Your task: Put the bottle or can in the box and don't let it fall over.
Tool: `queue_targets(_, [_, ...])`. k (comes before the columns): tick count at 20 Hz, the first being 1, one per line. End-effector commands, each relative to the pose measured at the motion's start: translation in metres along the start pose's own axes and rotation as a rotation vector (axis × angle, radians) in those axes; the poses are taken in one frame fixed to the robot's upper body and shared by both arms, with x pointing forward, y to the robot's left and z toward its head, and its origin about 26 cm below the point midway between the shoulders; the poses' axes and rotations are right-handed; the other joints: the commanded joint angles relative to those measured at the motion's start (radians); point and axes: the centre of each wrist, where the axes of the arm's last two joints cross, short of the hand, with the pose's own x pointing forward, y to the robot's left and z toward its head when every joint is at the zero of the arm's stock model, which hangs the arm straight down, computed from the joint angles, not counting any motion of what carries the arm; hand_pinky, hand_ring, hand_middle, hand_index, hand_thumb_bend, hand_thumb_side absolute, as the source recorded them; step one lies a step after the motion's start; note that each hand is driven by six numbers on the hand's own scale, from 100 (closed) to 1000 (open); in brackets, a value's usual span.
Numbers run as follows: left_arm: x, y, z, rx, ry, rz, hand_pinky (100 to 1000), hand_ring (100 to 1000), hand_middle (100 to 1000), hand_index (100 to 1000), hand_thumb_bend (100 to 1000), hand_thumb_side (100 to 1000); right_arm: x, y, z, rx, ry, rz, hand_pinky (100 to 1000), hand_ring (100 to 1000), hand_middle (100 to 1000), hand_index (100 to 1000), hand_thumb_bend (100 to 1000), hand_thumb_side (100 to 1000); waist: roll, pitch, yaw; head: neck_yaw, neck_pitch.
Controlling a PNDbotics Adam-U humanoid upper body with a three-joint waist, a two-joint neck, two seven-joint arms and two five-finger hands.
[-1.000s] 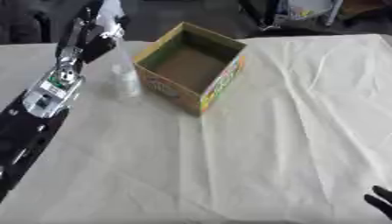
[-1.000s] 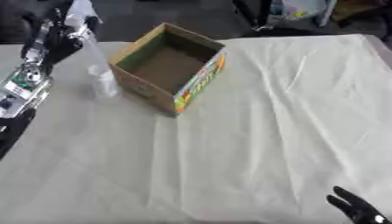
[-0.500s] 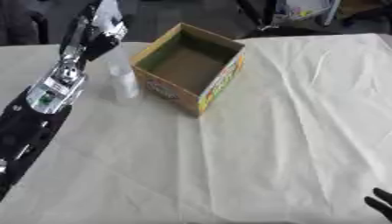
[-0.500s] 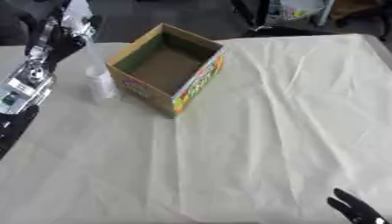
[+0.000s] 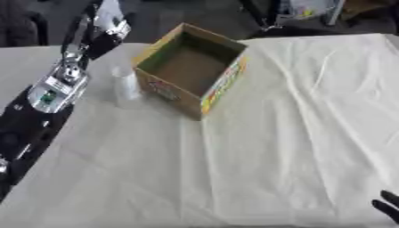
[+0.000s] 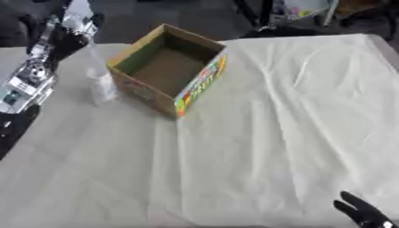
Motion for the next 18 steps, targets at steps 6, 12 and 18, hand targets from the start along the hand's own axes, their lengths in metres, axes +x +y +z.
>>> queue_targets(6, [0.0103,0.0149,-0.0091,0.008,-0.027,-0.033,1000,1000,842,939,477,525,0.0023,-0.0004,-0.0034,0.014,-0.008,0.012,646,1000,1000,1000,100,470,0.002,-0.002,-0.007,0.007,-0.004])
queue_targets(12, [0.0093,0.0165,-0.0108,0.01,-0.018,-0.041,1000,1000,845,938,480,525,0.0023,-0.0002,-0.0044,0.016,-0.009,0.012,646,1000,1000,1000,100,470,0.003,0.001,-0.011,0.008,-0.005])
queue_targets(18, [0.0034,0.0179,-0.0108,0.019,0.015,-0.064,1000,1000,854,939,470,527,0.0024,0.0002,-0.0045,0.017,-0.01,0.015,645,1000,1000,1000,100,470,0.002,0.003,-0.011,0.007,-0.006])
